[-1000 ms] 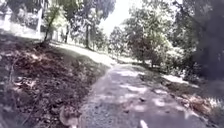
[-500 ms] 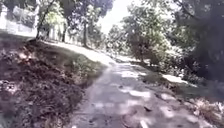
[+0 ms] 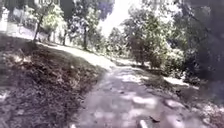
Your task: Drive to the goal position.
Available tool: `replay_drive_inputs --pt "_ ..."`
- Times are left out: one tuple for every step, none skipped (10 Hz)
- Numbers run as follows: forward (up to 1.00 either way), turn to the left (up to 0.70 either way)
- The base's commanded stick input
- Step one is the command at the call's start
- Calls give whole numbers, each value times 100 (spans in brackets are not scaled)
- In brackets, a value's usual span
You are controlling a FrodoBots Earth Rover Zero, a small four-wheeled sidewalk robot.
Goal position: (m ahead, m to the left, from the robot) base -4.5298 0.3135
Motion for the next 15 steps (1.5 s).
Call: replay_drive_inputs --pt "0 0" --pt "0 0" --pt "0 0" --pt "0 8" --pt "0 -33" --pt "0 -50" --pt "0 -45" --pt "0 -49" --pt "0 -50" --pt "0 -50" --pt "0 -50" --pt "0 -50" --pt "0 -50" --pt "0 -50" --pt "0 -50"
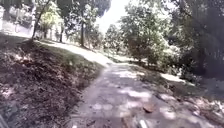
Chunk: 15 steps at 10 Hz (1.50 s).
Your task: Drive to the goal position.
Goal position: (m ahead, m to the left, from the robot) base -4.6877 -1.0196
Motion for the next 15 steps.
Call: replay_drive_inputs --pt "0 -50" --pt "0 -50" --pt "0 -50" --pt "0 -50" --pt "0 -50" --pt "0 -50" --pt "0 -50" --pt "0 -50" --pt "0 -50" --pt "0 -50" --pt "0 -50" --pt "0 -50" --pt "0 -50" --pt "0 -50" --pt "0 -50"
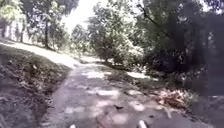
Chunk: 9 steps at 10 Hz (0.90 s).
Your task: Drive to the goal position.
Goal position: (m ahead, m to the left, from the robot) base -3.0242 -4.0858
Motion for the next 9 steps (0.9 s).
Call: replay_drive_inputs --pt "0 -50" --pt "0 -50" --pt "0 -50" --pt "0 -50" --pt "0 -50" --pt "0 -50" --pt "0 -50" --pt "0 -50" --pt "0 -50"
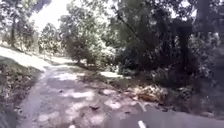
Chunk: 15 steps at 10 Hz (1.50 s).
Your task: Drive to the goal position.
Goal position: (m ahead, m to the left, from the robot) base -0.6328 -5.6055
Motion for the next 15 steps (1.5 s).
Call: replay_drive_inputs --pt "0 -50" --pt "0 -50" --pt "0 -50" --pt "0 -50" --pt "0 -50" --pt "0 -50" --pt "0 -50" --pt "0 -50" --pt "0 -50" --pt "0 -50" --pt "0 -50" --pt "0 -50" --pt "0 -50" --pt "0 -50" --pt "0 -50"
